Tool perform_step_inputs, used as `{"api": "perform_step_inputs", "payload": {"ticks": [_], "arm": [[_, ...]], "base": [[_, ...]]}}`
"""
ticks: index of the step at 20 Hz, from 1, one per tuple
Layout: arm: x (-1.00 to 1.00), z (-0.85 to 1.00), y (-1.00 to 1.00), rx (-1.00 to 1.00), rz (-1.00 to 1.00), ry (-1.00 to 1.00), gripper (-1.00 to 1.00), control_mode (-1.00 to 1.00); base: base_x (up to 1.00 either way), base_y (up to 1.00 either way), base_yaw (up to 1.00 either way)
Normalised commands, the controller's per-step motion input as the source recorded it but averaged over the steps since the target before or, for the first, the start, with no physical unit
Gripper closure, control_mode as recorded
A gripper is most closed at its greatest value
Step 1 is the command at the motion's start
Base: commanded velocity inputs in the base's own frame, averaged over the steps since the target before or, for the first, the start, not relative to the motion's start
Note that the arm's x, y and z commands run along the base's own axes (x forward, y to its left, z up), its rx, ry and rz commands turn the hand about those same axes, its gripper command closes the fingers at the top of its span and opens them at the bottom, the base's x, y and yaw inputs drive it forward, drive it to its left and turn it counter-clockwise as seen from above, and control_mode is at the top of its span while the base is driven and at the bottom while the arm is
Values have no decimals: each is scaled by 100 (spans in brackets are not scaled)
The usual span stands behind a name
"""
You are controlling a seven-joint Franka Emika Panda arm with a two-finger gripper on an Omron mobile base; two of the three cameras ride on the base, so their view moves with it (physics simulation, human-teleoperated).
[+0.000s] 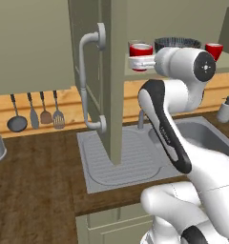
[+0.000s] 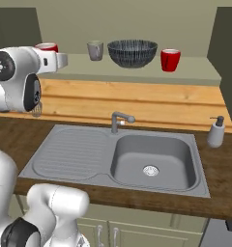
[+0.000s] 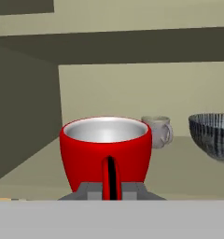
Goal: Gather all objects into one cabinet and sort the glasses and bowls to opposite sides.
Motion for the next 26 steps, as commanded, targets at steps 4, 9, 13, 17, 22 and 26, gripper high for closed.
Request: {"api": "perform_step_inputs", "payload": {"ticks": [4, 9, 13, 17, 22, 26], "arm": [[88, -8, 14, 0, 2, 0, 100, -100], [90, -13, 18, 0, 2, 0, 100, -100], [98, -11, 11, 0, 0, 5, 100, -100], [97, -10, 23, 0, 0, 8, 100, -100], [80, -13, 34, 0, 0, 7, 100, -100], [66, -20, 34, -2, 3, 0, 100, -100]], "base": [[0, 0, 0], [0, 0, 0], [0, 0, 0], [0, 0, 0], [0, 0, 0], [0, 0, 0]]}}
